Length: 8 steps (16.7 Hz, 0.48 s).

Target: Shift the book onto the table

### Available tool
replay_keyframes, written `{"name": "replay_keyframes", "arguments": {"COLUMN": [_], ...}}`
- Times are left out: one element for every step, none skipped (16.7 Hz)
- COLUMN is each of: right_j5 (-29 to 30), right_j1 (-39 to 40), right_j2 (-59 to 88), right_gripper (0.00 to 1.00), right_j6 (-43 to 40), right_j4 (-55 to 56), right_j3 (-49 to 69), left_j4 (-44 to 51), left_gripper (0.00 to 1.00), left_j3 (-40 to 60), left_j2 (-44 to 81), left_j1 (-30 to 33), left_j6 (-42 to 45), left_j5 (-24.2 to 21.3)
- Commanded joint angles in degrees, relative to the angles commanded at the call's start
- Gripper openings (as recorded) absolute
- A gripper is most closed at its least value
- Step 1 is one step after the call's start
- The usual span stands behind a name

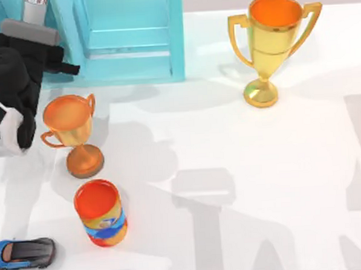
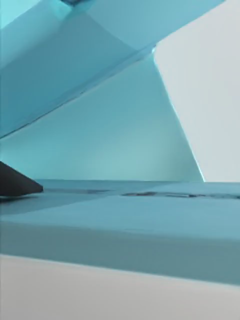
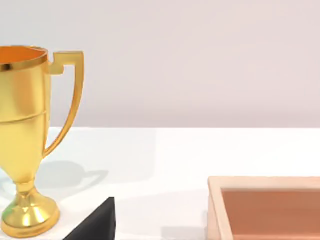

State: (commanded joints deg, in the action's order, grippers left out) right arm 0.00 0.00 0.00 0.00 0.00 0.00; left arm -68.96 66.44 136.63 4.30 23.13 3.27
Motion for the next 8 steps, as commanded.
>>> {"name": "replay_keyframes", "arguments": {"right_j5": [0.0, 0.0, 0.0, 0.0, 0.0, 0.0, 0.0, 0.0], "right_j1": [0.0, 0.0, 0.0, 0.0, 0.0, 0.0, 0.0, 0.0], "right_j2": [0.0, 0.0, 0.0, 0.0, 0.0, 0.0, 0.0, 0.0], "right_gripper": [1.0, 1.0, 1.0, 1.0, 1.0, 1.0, 1.0, 1.0], "right_j6": [0.0, 0.0, 0.0, 0.0, 0.0, 0.0, 0.0, 0.0], "right_j4": [0.0, 0.0, 0.0, 0.0, 0.0, 0.0, 0.0, 0.0], "right_j3": [0.0, 0.0, 0.0, 0.0, 0.0, 0.0, 0.0, 0.0], "left_j4": [-0.01, -0.01, -0.04, 0.0, 0.27, 0.93, 2.07, 3.65], "left_gripper": [0.0, 0.0, 0.0, 0.0, 0.0, 0.0, 0.0, 0.0], "left_j3": [-0.15, -0.16, -0.31, -0.65, -1.22, -2.06, -3.16, -4.47], "left_j2": [0.1, 0.01, -0.62, -1.84, -3.66, -6.1, -9.09, -12.46], "left_j1": [-0.33, -0.38, -0.71, -1.17, -1.58, -1.82, -1.89, -1.82], "left_j6": [0.13, 0.12, 0.07, -0.03, -0.15, -0.28, -0.41, -0.53], "left_j5": [0.07, 0.05, -0.1, -0.36, -0.66, -0.97, -1.25, -1.46]}}
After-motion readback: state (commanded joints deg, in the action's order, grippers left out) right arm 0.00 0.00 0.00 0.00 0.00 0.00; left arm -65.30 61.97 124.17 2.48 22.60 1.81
